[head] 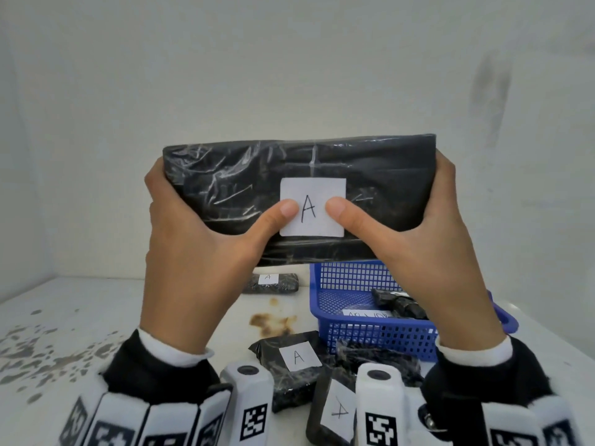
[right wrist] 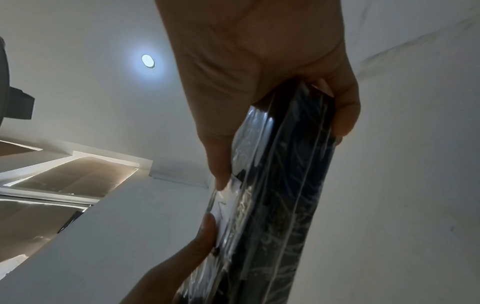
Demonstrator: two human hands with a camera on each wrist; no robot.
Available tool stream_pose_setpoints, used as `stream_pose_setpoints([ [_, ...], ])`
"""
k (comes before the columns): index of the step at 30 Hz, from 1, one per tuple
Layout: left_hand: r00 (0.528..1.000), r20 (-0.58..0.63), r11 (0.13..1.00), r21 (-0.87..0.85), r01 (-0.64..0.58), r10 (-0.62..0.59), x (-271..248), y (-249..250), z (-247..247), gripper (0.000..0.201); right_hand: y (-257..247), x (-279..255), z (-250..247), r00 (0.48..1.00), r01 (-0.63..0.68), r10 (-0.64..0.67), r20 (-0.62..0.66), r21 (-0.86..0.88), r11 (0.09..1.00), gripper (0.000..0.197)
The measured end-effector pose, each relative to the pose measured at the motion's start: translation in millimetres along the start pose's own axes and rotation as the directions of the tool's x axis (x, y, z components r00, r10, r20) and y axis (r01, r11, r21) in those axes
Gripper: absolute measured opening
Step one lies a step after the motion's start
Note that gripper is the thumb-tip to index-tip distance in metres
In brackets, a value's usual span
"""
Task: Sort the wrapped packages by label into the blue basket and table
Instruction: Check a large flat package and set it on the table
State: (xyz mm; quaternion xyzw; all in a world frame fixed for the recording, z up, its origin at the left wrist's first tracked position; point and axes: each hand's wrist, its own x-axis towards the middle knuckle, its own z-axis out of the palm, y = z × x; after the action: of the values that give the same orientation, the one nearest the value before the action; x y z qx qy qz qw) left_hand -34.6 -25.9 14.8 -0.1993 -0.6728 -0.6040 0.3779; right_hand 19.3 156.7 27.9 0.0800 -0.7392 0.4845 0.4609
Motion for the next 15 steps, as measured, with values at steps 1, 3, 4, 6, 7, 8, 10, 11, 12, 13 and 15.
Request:
stream_pose_setpoints([
  [1, 1.000, -0.010, 1.000, 0.009, -0.006, 0.006, 0.2, -0.5, -0.6, 0.105, 0.1, -0.3, 1.2, 1.000, -0.002, 0.002, -0.003, -0.007, 1.000, 0.097],
  [3, 1.000, -0.020, 0.999, 0.028, -0.014, 0.014, 1.0, -1.2, -2.0, 0.107, 1.1, 0.0, 2.8, 1.000, -0.007, 0.007, -0.013, -0.018, 1.000, 0.098],
  [4, 1.000, -0.015, 0.999, 0.033, -0.021, 0.021, 1.9, -1.1, -2.7, 0.107, 2.2, 0.5, 2.9, 1.000, -0.012, 0.012, -0.016, -0.010, 1.000, 0.096],
  [6, 0.999, 0.009, 0.999, 0.017, -0.042, 0.042, 4.6, -2.7, -4.0, 0.095, 4.1, 1.9, 1.8, 0.999, -0.031, 0.032, -0.014, 0.019, 0.999, 0.093],
  [7, 0.998, 0.017, 0.998, -0.001, -0.057, 0.057, 6.0, -4.3, -4.8, 0.084, 4.3, 2.4, 0.9, 0.999, -0.040, 0.040, -0.015, 0.022, 0.999, 0.092],
  [8, 0.997, 0.020, 0.997, -0.020, -0.074, 0.074, 7.0, -5.2, -5.1, 0.074, 4.1, 2.9, -0.2, 0.999, -0.044, 0.044, -0.015, 0.019, 0.999, 0.089],
  [10, 0.996, 0.016, 0.995, -0.053, -0.086, 0.087, 7.7, -6.9, -4.6, 0.063, 3.7, 3.9, -2.4, 0.998, -0.055, 0.055, -0.007, 0.035, 0.998, 0.084],
  [11, 0.996, 0.017, 0.994, -0.070, -0.087, 0.088, 7.7, -7.1, -3.9, 0.060, 4.0, 4.7, -4.2, 0.998, -0.059, 0.060, -0.001, 0.059, 0.997, 0.079],
  [12, 0.996, 0.023, 0.992, -0.093, -0.086, 0.089, 7.5, -7.4, -3.4, 0.055, 4.8, 6.0, -6.8, 0.998, -0.066, 0.065, 0.005, 0.084, 0.994, 0.074],
  [13, 0.996, 0.033, 0.989, -0.121, -0.083, 0.088, 7.5, -7.3, -3.1, 0.049, 5.7, 7.5, -9.7, 0.997, -0.077, 0.076, 0.015, 0.105, 0.991, 0.068],
  [15, 0.996, 0.054, 0.984, -0.164, -0.064, 0.074, 8.0, -7.1, -2.6, 0.037, 7.3, 10.3, -16.3, 0.993, -0.113, 0.109, 0.038, 0.153, 0.982, 0.061],
])
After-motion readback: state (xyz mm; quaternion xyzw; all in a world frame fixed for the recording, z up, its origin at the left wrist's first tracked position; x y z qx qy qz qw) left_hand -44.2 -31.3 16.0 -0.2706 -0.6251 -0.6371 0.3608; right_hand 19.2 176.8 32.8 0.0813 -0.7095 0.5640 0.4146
